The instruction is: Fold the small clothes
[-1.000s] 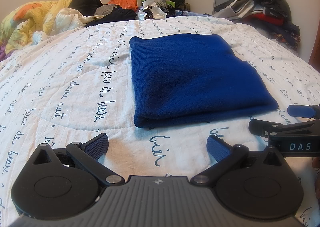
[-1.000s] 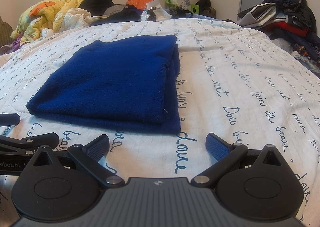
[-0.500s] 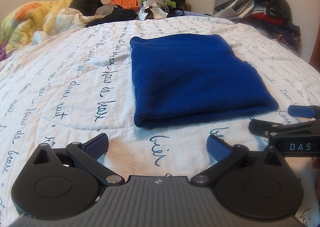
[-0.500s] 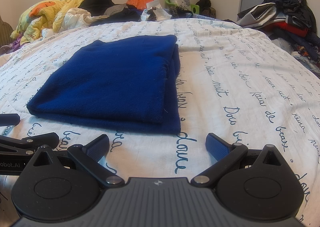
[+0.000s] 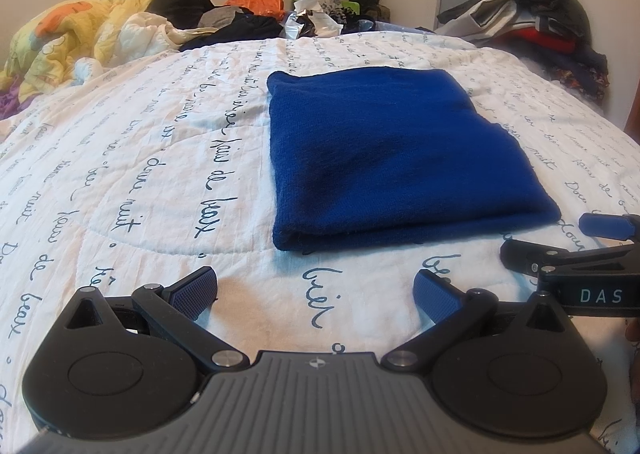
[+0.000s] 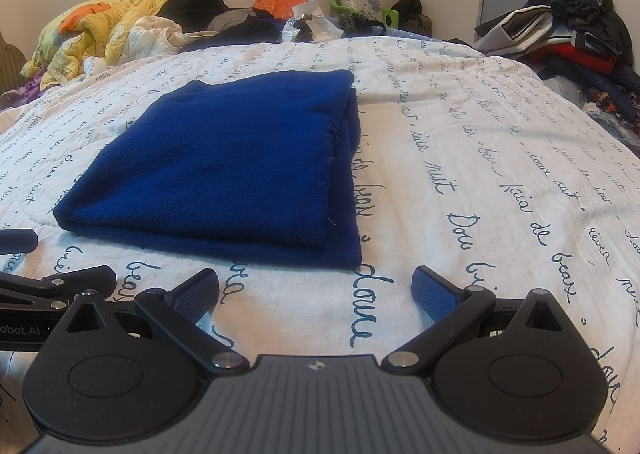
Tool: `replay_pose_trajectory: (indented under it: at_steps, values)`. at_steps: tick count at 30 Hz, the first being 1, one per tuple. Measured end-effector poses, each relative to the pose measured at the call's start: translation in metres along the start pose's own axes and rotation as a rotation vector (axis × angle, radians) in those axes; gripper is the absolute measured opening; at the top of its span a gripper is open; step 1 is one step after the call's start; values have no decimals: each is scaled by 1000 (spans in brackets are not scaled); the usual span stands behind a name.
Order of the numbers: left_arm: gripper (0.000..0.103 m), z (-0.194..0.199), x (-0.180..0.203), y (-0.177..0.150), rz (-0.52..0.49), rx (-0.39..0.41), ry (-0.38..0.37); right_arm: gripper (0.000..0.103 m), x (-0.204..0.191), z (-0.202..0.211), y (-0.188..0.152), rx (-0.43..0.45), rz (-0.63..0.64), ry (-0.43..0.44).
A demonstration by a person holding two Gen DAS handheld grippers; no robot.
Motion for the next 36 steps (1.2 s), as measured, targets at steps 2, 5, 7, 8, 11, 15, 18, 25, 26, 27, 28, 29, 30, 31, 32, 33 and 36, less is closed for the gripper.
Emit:
replay_pose_trajectory:
  at_steps: [2, 5, 7, 8, 11, 15, 18, 25, 26, 27, 28, 29, 30, 31, 32, 33, 36]
  values:
    - [103, 1, 0, 0, 5, -2, 8, 103, 0, 0, 0, 0, 0, 0]
    - [103, 2, -2, 0, 21, -12, 20, 103, 0, 0, 0, 0, 0, 0]
    - [103, 3, -2, 1, 26, -39, 24, 103, 0, 0, 0, 0, 0, 0]
    - [103, 3, -1, 1, 25, -51, 24, 103, 0, 0, 0, 0, 0, 0]
    - [103, 3, -1, 2, 26, -63, 27, 103, 0, 0, 0, 0, 0, 1]
    - [103, 4, -1, 2, 30, -73, 34, 103, 0, 0, 0, 0, 0, 0]
    - [103, 3, 0, 3, 39, -82, 43, 103, 0, 0, 0, -1, 0, 1]
    - [103, 2, 1, 4, 52, -95, 62, 103, 0, 1, 0, -1, 0, 0]
    - [103, 2, 1, 4, 54, -95, 63, 103, 0, 1, 0, -1, -1, -1]
    - [103, 2, 1, 4, 56, -94, 65, 103, 0, 1, 0, -1, -1, -1]
    - [103, 2, 1, 4, 56, -92, 67, 103, 0, 1, 0, -1, -1, -1]
    - [103, 3, 2, 3, 56, -86, 69, 103, 0, 1, 0, -1, -1, 0]
    - [103, 3, 1, 3, 56, -81, 69, 103, 0, 1, 0, -1, -1, -1]
    - [103, 4, 1, 2, 56, -78, 69, 103, 0, 1, 0, -1, -1, -1]
    - [103, 4, 1, 2, 55, -76, 69, 103, 0, 1, 0, -1, -1, -1]
    - [103, 4, 1, 2, 54, -75, 68, 103, -1, 1, 0, -1, -1, -1]
    - [103, 4, 1, 3, 51, -77, 65, 103, -1, 1, 0, -1, -2, -2]
Point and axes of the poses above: each gripper's, at about its wrist camera, not at the fingertips, and z roughly against the way its jaws point, x to its right, y to its top, the point moved 5 cm from there along -z, roughly the way its jaws point, and after that the axes turned 4 degrees about x, right-handed, at the moved point
